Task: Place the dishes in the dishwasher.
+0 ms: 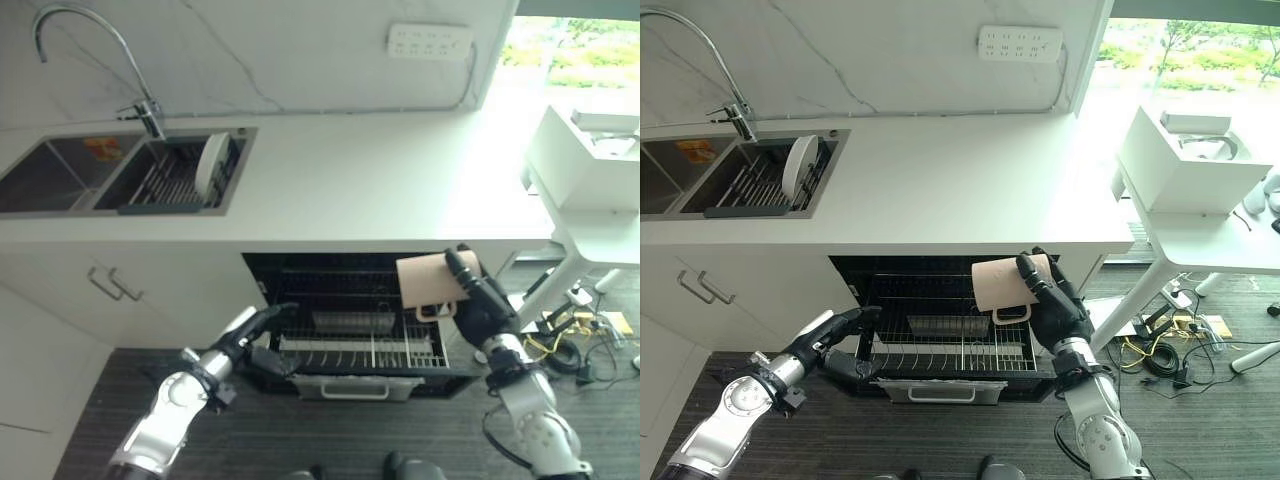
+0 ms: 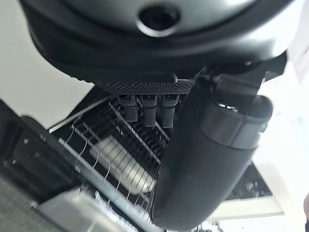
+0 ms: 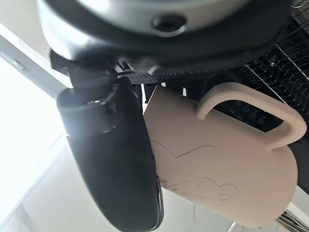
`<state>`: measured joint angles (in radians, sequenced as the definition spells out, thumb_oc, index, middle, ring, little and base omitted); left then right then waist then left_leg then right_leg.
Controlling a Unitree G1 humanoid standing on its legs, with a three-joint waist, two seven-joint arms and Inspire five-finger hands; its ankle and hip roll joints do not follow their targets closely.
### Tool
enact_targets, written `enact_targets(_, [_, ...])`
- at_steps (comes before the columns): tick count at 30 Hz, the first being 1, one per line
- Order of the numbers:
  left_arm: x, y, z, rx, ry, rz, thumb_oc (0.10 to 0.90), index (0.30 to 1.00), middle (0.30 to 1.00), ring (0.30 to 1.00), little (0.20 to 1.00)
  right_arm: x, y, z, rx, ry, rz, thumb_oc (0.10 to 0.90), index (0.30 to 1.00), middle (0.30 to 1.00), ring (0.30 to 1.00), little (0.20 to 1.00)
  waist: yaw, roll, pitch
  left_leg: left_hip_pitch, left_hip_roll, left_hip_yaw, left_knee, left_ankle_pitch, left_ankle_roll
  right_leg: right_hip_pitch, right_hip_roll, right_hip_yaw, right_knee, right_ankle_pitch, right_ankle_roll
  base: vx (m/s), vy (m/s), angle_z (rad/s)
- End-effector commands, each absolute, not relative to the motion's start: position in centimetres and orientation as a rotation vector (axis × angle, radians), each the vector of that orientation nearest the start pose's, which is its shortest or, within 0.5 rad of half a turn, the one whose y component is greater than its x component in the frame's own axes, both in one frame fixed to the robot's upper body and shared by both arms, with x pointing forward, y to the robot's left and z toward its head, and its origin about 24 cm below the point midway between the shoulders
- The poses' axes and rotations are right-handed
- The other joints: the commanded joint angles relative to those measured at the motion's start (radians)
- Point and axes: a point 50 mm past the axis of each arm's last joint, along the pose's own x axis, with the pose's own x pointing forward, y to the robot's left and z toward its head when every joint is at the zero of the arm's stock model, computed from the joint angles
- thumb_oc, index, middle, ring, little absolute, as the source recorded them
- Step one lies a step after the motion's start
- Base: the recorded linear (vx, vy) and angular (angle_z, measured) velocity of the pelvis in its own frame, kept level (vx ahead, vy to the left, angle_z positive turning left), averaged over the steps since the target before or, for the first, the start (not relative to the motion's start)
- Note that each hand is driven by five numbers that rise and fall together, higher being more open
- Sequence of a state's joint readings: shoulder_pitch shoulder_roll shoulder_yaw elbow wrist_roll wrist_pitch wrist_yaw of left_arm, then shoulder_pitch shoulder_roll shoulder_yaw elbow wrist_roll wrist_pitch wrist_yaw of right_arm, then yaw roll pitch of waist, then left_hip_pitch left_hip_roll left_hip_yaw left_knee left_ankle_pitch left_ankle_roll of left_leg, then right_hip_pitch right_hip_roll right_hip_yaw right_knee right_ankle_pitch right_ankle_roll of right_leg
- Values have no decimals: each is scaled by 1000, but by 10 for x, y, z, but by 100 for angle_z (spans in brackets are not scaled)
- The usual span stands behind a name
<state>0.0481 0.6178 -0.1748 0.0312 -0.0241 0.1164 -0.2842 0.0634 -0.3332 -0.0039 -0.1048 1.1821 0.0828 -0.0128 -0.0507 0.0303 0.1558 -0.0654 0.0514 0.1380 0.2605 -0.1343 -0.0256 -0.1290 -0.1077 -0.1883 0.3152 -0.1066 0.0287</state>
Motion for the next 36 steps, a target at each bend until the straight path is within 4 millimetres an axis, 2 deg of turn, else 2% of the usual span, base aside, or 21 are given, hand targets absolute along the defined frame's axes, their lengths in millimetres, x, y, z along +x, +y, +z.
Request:
enact_targets(1, [260, 224, 78, 703, 115, -413, 800, 900, 900, 900, 900, 252, -196, 126, 835, -239, 269, 400, 300, 300, 300, 300, -11, -3, -16, -12, 58, -4, 39, -45, -26, 55, -7, 61, -15, -48, 104, -50, 1, -5])
enact_targets(4, [269, 217, 92, 746, 75, -428, 800, 900, 900, 900, 900, 257, -196, 138, 817, -281, 298, 400, 300, 300, 300, 300, -10, -6, 23, -53, 58, -9, 39, -36, -28, 13, -9, 71, -15, -36, 107, -243, -21, -6])
enact_targets(5, [278, 215, 104, 775, 38, -430, 800, 900, 900, 900, 900, 262, -196, 149, 799, -324, 321, 400, 300, 300, 300, 300, -8, -6, 53, -90, 58, -13, 39, -28, -28, -24, -8, 78, -15, -25, 105, -337, -29, -8])
enact_targets(6, [280, 215, 106, 782, 33, -431, 800, 900, 900, 900, 900, 263, -196, 152, 794, -333, 325, 400, 300, 300, 300, 300, -8, -6, 60, -97, 58, -14, 39, -27, -28, -31, -7, 80, -15, -23, 104, -402, -35, -7])
enact_targets(7, [288, 215, 118, 807, 11, -434, 800, 900, 900, 900, 900, 267, -196, 162, 779, -372, 346, 400, 300, 300, 300, 300, -10, -8, 97, -126, 57, -15, 39, -21, -27, -60, -5, 88, -15, -13, 102, -296, -29, -4])
enact_targets(9, [293, 215, 126, 833, 6, -443, 800, 900, 900, 900, 900, 270, -195, 169, 764, -395, 362, 400, 300, 300, 300, 300, -12, -9, 124, -145, 55, -17, 39, -16, -25, -79, -4, 91, -15, -6, 100, -247, -21, -5])
enact_targets(13, [297, 214, 129, 866, 53, -480, 800, 900, 900, 900, 900, 272, -195, 175, 739, -415, 380, 400, 300, 300, 300, 300, -16, -12, 153, -159, 55, -19, 39, -12, -25, -93, -3, 92, -15, 1, 99, -105, -11, -1])
enact_targets(16, [296, 215, 126, 909, 154, -568, 800, 900, 900, 900, 900, 272, -197, 181, 711, -425, 390, 400, 300, 300, 300, 300, -17, -14, 164, -160, 54, -21, 39, -11, -26, -96, -7, 87, -15, 4, 102, -50, -14, 0])
enact_targets(17, [294, 215, 125, 999, 208, -645, 800, 900, 900, 900, 900, 272, -198, 182, 699, -424, 396, 400, 300, 300, 300, 300, -20, -13, 164, -159, 55, -19, 39, -13, -26, -96, -8, 84, -15, 4, 103, -32, -4, 1])
enact_targets(20, [290, 215, 124, 1089, 312, -744, 800, 900, 900, 900, 900, 272, -198, 184, 682, -411, 405, 400, 300, 300, 300, 300, -21, -11, 162, -158, 56, -20, 39, -12, -30, -94, -11, 80, -15, 3, 103, -6, 4, 1])
enact_targets(25, [282, 212, 107, 1063, 536, -925, 800, 900, 900, 900, 900, 275, -192, 182, 654, -366, 423, 400, 300, 300, 300, 300, -22, -15, 165, -153, 57, -13, 39, -14, -30, -90, -11, 78, -15, 0, 102, -35, 4, 1])
enact_targets(30, [252, 204, 72, 873, 870, -1203, 800, 900, 900, 900, 900, 274, -191, 180, 636, -344, 418, 400, 300, 300, 300, 300, -23, -18, 161, -144, 63, -6, 39, -17, -32, -82, -8, 74, -15, -3, 103, 3, -3, 1])
enact_targets(33, [238, 200, 58, 763, 990, -1310, 800, 900, 900, 900, 900, 276, -188, 179, 623, -327, 422, 400, 300, 300, 300, 300, -28, -19, 161, -140, 65, 0, 39, -19, -33, -79, -5, 76, -15, -6, 102, 3, 12, -2])
enact_targets(34, [229, 197, 48, 664, 1067, -1381, 800, 900, 900, 900, 900, 279, -188, 177, 622, -296, 423, 400, 300, 300, 300, 300, -32, -17, 159, -136, 68, 6, 39, -21, -34, -75, -4, 77, -15, -10, 100, 7, 31, -3])
enact_targets(36, [223, 197, 43, 610, 1120, -1426, 800, 900, 900, 900, 900, 281, -189, 173, 618, -273, 420, 400, 300, 300, 300, 300, -32, -16, 157, -136, 69, 8, 39, -22, -35, -74, -3, 78, -15, -12, 100, 11, 22, -3])
